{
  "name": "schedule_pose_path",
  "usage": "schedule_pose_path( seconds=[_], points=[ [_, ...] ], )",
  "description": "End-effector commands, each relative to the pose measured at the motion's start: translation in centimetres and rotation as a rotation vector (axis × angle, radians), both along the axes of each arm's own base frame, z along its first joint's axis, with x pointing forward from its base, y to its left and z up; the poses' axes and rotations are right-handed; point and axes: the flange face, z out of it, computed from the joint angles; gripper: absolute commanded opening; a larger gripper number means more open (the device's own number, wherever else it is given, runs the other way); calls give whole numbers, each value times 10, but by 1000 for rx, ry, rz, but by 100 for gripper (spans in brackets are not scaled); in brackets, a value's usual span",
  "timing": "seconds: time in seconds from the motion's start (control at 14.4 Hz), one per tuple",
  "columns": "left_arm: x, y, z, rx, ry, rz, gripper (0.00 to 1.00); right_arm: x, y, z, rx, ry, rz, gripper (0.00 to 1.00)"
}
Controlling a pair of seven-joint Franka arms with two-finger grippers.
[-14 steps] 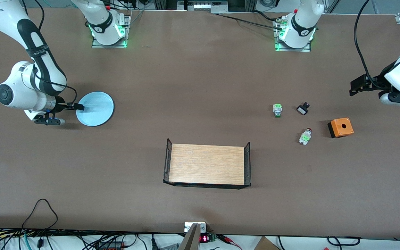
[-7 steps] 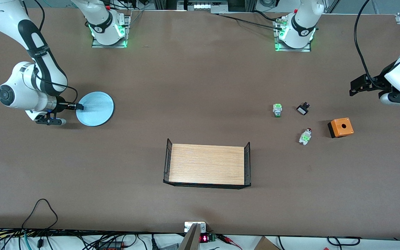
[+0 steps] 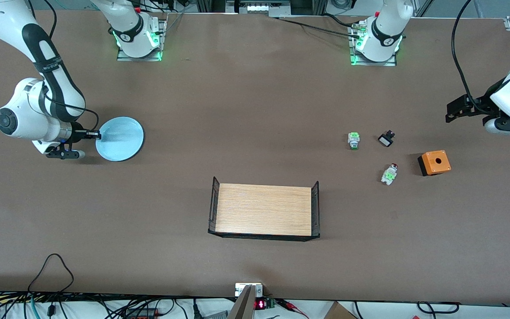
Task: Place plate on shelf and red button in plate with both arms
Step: 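Close the right gripper on the plate rim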
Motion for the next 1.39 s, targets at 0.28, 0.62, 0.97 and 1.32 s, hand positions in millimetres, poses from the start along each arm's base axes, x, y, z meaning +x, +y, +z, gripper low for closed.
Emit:
schedule_pose_path(
  seconds=[0.28,0.62,0.97,1.32],
  points=[
    [3,3,6,17,7,-16,100,3,5,14,20,-3,14,0],
    [3,3,6,17,7,-16,100,24,28,77,15,-96,61,0],
    [3,3,6,17,7,-16,100,62,55,150,30,-96,126,0],
    [3,3,6,17,7,-16,100,79,88,213,112,-72,11,0]
  ],
)
